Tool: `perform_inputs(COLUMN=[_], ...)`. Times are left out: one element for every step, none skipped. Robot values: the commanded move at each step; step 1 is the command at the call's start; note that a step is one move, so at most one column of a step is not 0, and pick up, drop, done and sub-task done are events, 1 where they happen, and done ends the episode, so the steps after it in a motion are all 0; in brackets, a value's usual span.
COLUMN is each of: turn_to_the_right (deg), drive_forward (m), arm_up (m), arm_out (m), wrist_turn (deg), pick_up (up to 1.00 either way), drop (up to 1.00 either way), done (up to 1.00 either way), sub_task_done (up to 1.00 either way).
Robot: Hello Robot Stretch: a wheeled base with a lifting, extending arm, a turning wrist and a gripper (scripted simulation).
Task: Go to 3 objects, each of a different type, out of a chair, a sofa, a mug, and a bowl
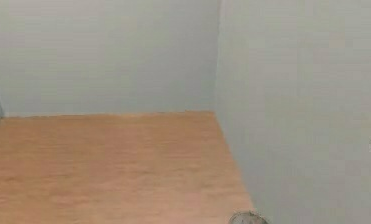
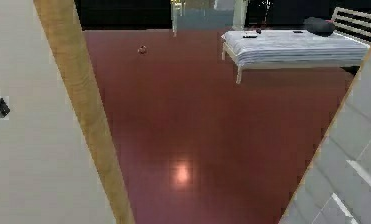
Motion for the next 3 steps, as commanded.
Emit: perform_inputs(turn_to_the_right=[0.0, 45.0, 45.0], drive_forward=[0.2, 0.0, 0.0], arm_up=[0.0, 0.0, 0.0], arm_out=[0.0, 0.0, 0.0], wrist_turn=[0.0, 0.0, 0.0], pick_up=[0.0, 0.0, 0.0], drop=[0.0, 0.0, 0.0], done=[0.0, 0.0, 0.0], sub_task_done=[0.0, 0.0, 0.0])
